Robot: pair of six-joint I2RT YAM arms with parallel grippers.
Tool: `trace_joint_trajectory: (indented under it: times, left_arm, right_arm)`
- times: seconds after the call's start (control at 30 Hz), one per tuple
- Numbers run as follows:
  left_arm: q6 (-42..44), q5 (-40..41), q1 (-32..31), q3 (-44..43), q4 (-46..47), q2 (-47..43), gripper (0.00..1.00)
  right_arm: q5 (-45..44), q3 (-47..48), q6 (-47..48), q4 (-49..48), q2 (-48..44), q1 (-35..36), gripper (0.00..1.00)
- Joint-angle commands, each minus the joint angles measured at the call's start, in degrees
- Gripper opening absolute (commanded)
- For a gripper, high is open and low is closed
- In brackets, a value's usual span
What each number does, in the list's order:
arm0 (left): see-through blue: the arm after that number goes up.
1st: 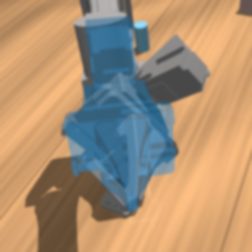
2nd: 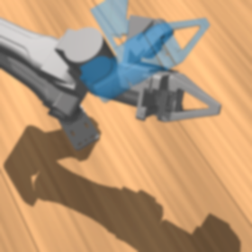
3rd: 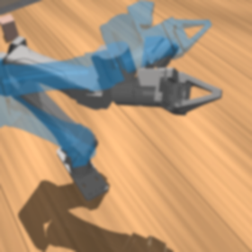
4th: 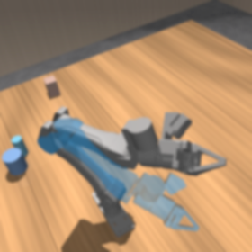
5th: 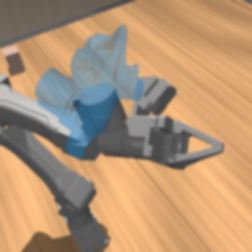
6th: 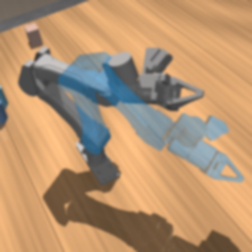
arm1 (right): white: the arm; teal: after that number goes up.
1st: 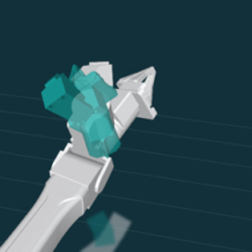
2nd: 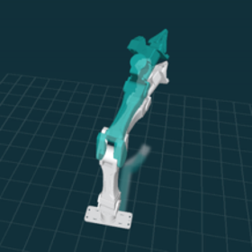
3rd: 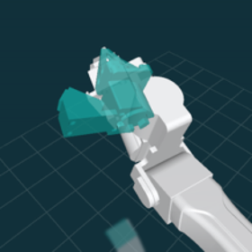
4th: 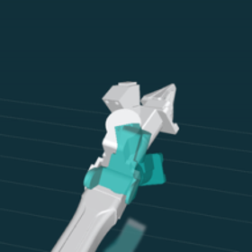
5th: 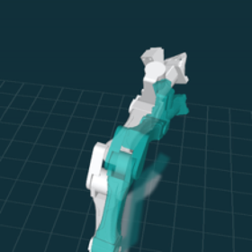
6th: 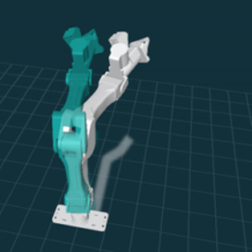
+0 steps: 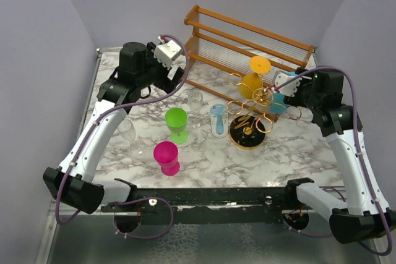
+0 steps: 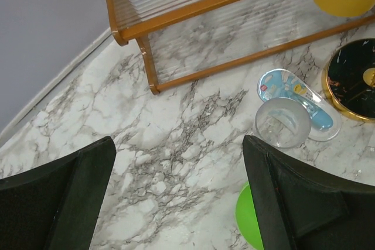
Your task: Place the wine glass upside down on the wine glass rack
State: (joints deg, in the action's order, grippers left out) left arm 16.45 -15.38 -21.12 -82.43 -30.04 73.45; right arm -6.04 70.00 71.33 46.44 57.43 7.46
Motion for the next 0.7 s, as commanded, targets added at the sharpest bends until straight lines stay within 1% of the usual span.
trace_joint_trajectory:
  times: [0.0,0.07,0.2,0.37,0.53,0.67]
  left_arm:
    - [-0.32,-1.52,-0.14,1.74,2.20,1.97,0.92]
    - [-0.84,-2.22,-0.14,2.07,2.18,3.11,0.92]
    - [-3.76,-3.95,-0.27,1.78,2.39,5.72,0.90]
    - [-7.33,-5.17,-0.40,0.50,2.02,9.09,0.87]
    - [-9.62,-6.89,-0.80,-0.63,1.38,11.82,0.85]
    - [-11.13,-9.10,-1.11,-1.53,0.69,13.21,0.80]
  right_arm:
    - [-11.14,-2.73,-1.48,-7.57,-0.97,0.18,0.75]
    - [-12.06,-3.09,-3.90,-8.35,-1.50,0.18,0.76]
    - [-10.96,-2.93,-9.63,-9.80,-3.18,0.18,0.76]
    - [-10.10,-0.73,-17.09,-8.20,-3.40,0.18,0.76]
    - [-11.60,-1.48,-18.07,-6.85,-2.97,0.18,0.76]
    - [-12.30,-2.21,-19.72,-7.00,-2.89,0.18,0.76]
